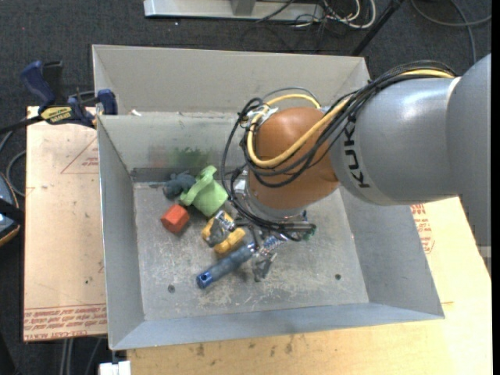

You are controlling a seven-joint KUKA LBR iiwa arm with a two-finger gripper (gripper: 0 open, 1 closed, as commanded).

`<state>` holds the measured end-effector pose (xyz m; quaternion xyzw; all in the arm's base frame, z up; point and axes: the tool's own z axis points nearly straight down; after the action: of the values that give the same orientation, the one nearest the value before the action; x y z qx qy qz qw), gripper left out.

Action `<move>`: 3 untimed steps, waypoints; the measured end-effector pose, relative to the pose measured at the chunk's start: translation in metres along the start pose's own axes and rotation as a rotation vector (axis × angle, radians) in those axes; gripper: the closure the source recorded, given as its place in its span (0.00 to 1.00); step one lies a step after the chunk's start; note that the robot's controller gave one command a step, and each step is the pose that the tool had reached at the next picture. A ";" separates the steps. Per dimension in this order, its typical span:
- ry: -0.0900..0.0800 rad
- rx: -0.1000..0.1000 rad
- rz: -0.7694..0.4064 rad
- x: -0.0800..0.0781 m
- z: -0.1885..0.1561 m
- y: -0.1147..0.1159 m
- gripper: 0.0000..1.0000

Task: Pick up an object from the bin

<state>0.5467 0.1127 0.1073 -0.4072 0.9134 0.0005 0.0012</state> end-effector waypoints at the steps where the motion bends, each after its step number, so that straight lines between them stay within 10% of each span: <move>1: 0.002 -0.002 -0.098 -0.014 0.033 -0.007 0.00; 2: 0.002 -0.001 -0.094 -0.015 0.031 -0.008 0.00; 3: -0.003 0.002 -0.094 -0.016 0.029 -0.009 1.00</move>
Offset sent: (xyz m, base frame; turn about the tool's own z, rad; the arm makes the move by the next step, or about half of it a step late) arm 0.0128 0.0033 -0.0373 -0.1020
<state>0.5642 0.1190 0.0787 -0.4496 0.8932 0.0000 0.0030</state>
